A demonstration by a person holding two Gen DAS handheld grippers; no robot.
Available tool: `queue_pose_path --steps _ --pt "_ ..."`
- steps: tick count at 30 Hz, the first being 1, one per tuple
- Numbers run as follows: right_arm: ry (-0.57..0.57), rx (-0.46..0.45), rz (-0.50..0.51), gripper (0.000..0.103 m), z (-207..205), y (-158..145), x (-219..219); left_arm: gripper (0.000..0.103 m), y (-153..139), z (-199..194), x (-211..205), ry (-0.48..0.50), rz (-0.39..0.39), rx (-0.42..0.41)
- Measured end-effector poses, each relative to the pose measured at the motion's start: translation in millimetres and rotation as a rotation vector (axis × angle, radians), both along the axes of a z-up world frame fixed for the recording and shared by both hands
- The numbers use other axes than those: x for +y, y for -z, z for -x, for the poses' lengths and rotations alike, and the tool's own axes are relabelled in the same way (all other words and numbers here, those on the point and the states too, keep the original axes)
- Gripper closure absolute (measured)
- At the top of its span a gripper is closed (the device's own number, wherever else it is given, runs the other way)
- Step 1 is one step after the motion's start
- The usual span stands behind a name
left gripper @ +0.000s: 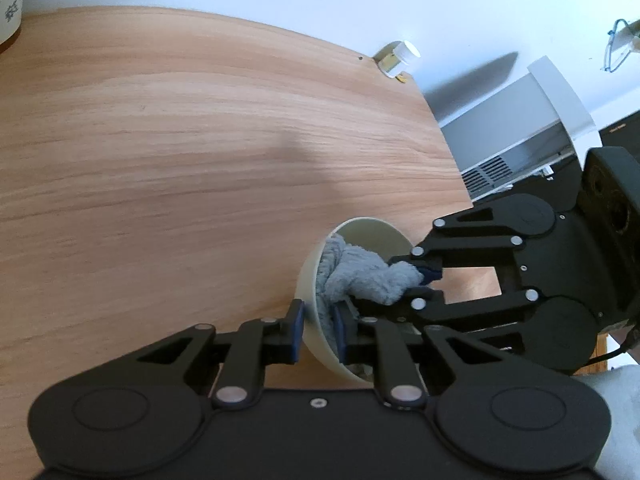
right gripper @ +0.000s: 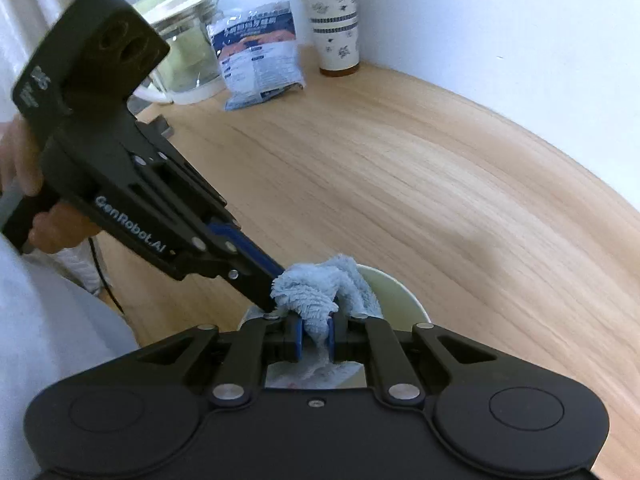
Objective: Clean bowl
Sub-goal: 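Hold the tilted bowl with the left tool while the right tool wipes inside with the cloth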
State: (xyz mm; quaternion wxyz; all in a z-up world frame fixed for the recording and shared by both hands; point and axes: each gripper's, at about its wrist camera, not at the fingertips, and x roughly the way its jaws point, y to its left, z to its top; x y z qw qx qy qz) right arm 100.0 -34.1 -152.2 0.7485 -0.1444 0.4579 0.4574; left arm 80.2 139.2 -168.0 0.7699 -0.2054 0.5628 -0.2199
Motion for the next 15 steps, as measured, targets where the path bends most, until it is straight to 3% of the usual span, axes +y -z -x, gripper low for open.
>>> queue_pose_path --steps 9,15 --pt "-0.074 0.013 0.009 0.091 4 10 2 0.088 1 2 4 0.009 -0.007 -0.006" --pt "-0.084 0.038 0.079 0.091 2 22 17 0.087 1 2 3 -0.004 -0.012 -0.003"
